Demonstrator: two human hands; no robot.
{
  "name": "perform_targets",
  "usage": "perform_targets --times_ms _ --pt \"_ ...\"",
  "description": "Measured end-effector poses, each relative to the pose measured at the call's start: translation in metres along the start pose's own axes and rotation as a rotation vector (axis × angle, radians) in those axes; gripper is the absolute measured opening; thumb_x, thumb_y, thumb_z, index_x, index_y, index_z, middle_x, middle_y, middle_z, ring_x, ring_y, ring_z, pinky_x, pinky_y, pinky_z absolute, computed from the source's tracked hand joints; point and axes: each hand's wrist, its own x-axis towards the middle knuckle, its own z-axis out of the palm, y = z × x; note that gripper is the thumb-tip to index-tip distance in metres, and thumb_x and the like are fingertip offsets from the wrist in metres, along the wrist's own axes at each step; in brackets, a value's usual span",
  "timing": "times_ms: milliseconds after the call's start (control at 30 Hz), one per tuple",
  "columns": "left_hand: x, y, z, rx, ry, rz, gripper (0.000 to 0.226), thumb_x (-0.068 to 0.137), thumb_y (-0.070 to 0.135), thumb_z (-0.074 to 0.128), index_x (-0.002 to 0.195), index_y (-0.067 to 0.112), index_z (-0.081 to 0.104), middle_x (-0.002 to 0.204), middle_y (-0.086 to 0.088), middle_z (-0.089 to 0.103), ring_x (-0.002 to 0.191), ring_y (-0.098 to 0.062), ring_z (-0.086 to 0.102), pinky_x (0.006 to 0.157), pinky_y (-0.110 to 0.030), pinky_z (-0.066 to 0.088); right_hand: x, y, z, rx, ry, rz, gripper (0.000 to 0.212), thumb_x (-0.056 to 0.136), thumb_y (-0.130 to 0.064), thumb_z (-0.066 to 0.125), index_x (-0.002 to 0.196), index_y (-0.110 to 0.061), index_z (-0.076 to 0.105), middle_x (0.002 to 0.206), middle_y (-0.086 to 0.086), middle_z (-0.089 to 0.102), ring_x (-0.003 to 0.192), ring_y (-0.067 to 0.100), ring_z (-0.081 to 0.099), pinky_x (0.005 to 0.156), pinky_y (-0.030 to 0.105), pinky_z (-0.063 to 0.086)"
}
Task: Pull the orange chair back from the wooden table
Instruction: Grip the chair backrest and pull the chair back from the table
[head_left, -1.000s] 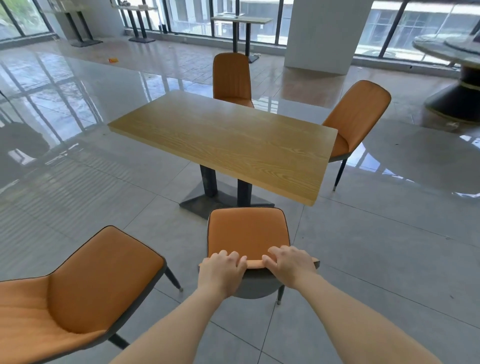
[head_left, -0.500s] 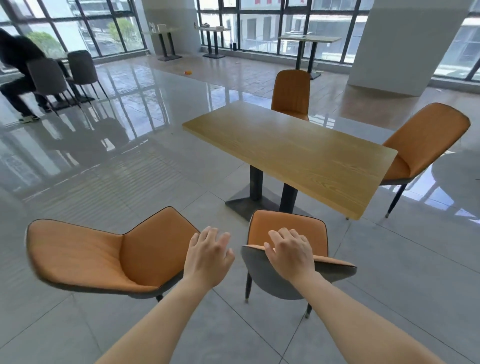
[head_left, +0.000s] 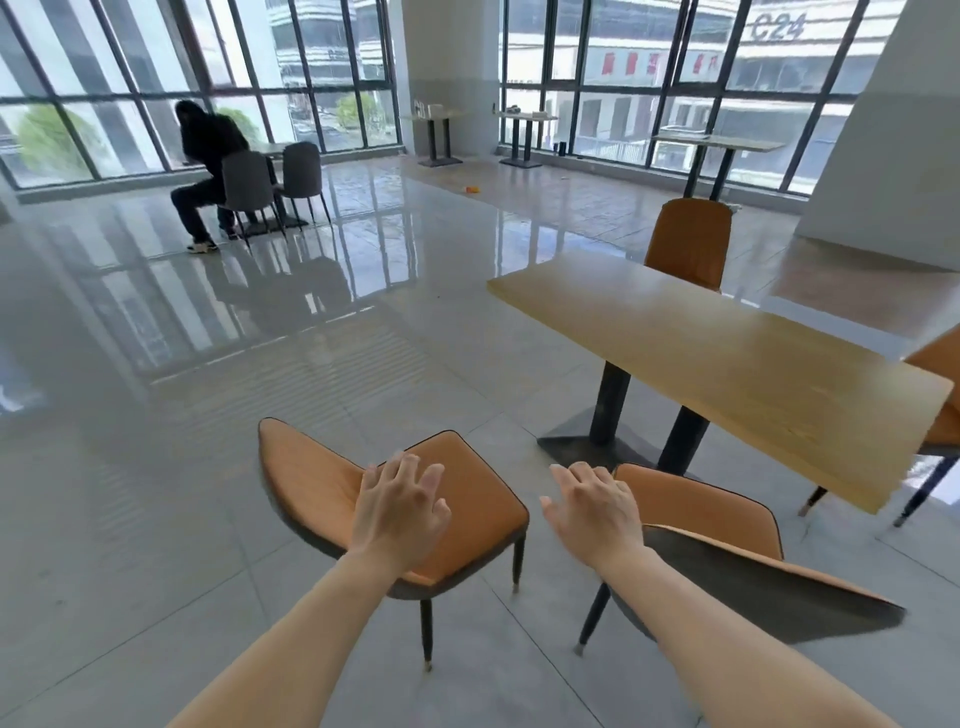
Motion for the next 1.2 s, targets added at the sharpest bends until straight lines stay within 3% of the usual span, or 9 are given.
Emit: perform_targets --times_ms 333,800,967,1133,1200 --pt "0.008 -0.145 -0.028 0.022 -0.042 -0.004 0.039 0.092 0.038 0.050 0.125 0.021 0.060 0.132 -0.015 0.059 0.132 -0.033 0.046 0.110 -0.056 0.036 0.040 -0.158 0.015 0.062 -0.053 0.063 0.048 0.097 -0.051 0.041 0.134 -0.023 0.053 0.130 0.004 0.062 0.115 0.027 0.057 0.096 0.044 0.047" --pt "0.093 -0.267 0.018 0.013 -0.160 -0.007 0.045 0.095 0.038 0.050 0.136 0.021 0.056 0.140 -0.012 0.055 0.138 -0.032 0.040 0.112 -0.053 0.033 0.145 -0.233 0.099 0.112 -0.144 0.121 0.047 0.100 -0.052 0.041 0.136 -0.024 0.053 0.136 0.001 0.059 0.121 0.024 0.055 0.098 0.041 0.045" --pt "0.118 -0.308 0.039 0.036 -0.280 0.033 0.046 0.095 0.041 0.045 0.135 0.022 0.055 0.139 -0.010 0.055 0.136 -0.030 0.040 0.113 -0.050 0.031 0.177 -0.261 0.124 0.126 -0.186 0.151 0.045 0.100 -0.051 0.042 0.135 -0.024 0.054 0.135 0.002 0.059 0.119 0.024 0.055 0.097 0.040 0.047" --pt "0.136 -0.336 0.064 0.047 -0.424 0.168 0.059 0.089 0.049 0.023 0.135 0.025 0.051 0.137 -0.006 0.054 0.128 -0.027 0.046 0.106 -0.045 0.036 0.186 -0.289 0.147 0.140 -0.198 0.218 0.044 0.100 -0.051 0.043 0.135 -0.026 0.055 0.135 -0.001 0.059 0.119 0.020 0.055 0.097 0.037 0.048" --pt "0.147 -0.348 0.073 0.050 -0.468 0.229 0.053 0.095 0.049 0.027 0.138 0.026 0.049 0.138 -0.004 0.053 0.127 -0.026 0.046 0.105 -0.044 0.035 0.188 -0.303 0.159 0.142 -0.203 0.271 0.043 0.100 -0.052 0.043 0.134 -0.027 0.056 0.134 -0.003 0.060 0.118 0.018 0.056 0.096 0.035 0.048"
